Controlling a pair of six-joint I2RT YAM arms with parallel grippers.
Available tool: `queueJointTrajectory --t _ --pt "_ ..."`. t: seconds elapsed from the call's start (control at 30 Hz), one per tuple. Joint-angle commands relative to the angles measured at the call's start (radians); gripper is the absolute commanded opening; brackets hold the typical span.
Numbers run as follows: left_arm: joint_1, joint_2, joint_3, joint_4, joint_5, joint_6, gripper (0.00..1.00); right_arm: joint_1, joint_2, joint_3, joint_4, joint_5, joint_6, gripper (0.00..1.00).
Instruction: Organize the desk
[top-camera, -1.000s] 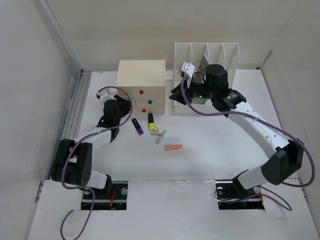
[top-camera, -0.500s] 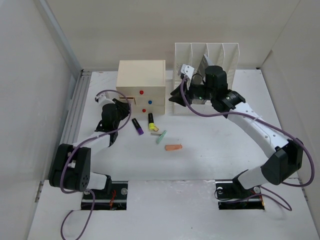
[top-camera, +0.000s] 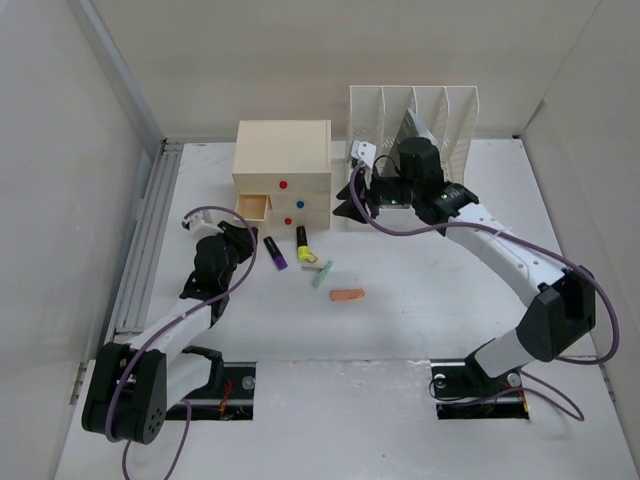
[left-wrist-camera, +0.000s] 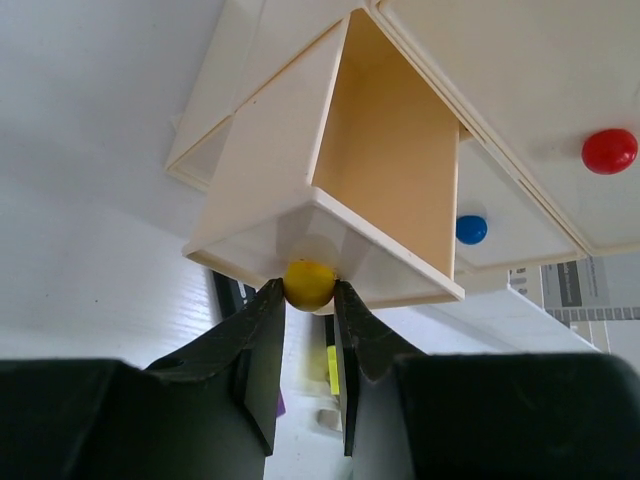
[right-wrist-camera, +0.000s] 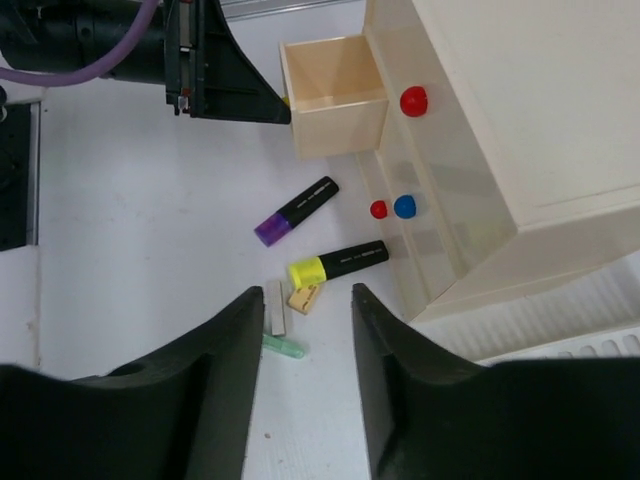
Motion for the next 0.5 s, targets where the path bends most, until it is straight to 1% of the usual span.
queueJointTrajectory --t 0.0,0.03,0.07,0.1,0.13,0.17,0.2,0.23,0.27,0.3,0.37,0.43,0.47 --pt "-0.006 -0.025 -0.008 0.006 0.014 -0.009 0.12 0.023 0.018 0.032 -0.019 -0.003 -0.048 0.49" --pt "-0.006 -0.025 -0.008 0.006 0.014 -0.009 0.19 0.032 0.03 0.032 -0.054 -0.003 -0.063 0.53" --pt "-0.006 -0.025 -0.008 0.006 0.023 -0.009 0.29 0.032 0.039 0.056 -0.081 -0.012 -0.116 0.56" --pt "-0.006 -0.025 -0.008 -0.003 0.023 -0.009 0.52 0.032 0.06 0.067 -0.113 -0.024 -0.155 0.59" --pt "-0.006 -0.034 -0.008 -0.003 0.032 -0.009 0.59 0.043 0.076 0.079 -0.194 -0.039 -0.205 0.59" --pt "-0.006 -0.051 -0.008 -0.017 0.032 0.0 0.61 0.043 0.093 0.107 -0.235 -0.049 -0.304 0.61" --pt "-0.006 -0.062 -0.017 -0.017 0.043 0.0 0.61 0.052 0.128 0.119 -0.271 -0.049 -0.349 0.61" --pt "-0.006 -0.094 -0.017 -0.043 0.043 0.0 0.65 0.052 0.148 0.128 -0.302 -0.049 -0.388 0.61" --pt "-0.006 -0.113 -0.017 -0.052 0.043 0.0 0.67 0.063 0.165 0.128 -0.351 -0.035 -0.422 0.61" --pt "-0.006 -0.132 -0.017 -0.066 0.053 0.009 0.7 0.063 0.182 0.139 -0.373 -0.023 -0.492 0.61" --pt "-0.015 -0.201 -0.028 -0.117 0.054 0.009 0.74 0.087 0.223 0.139 -0.384 0.031 -0.529 0.59" --pt "-0.028 -0.251 -0.038 -0.134 0.054 0.0 0.74 0.1 0.252 0.125 -0.373 0.063 -0.551 0.59" --pt "-0.029 -0.296 -0.048 -0.144 0.054 -0.017 0.74 0.113 0.252 0.115 -0.362 0.086 -0.551 0.58"
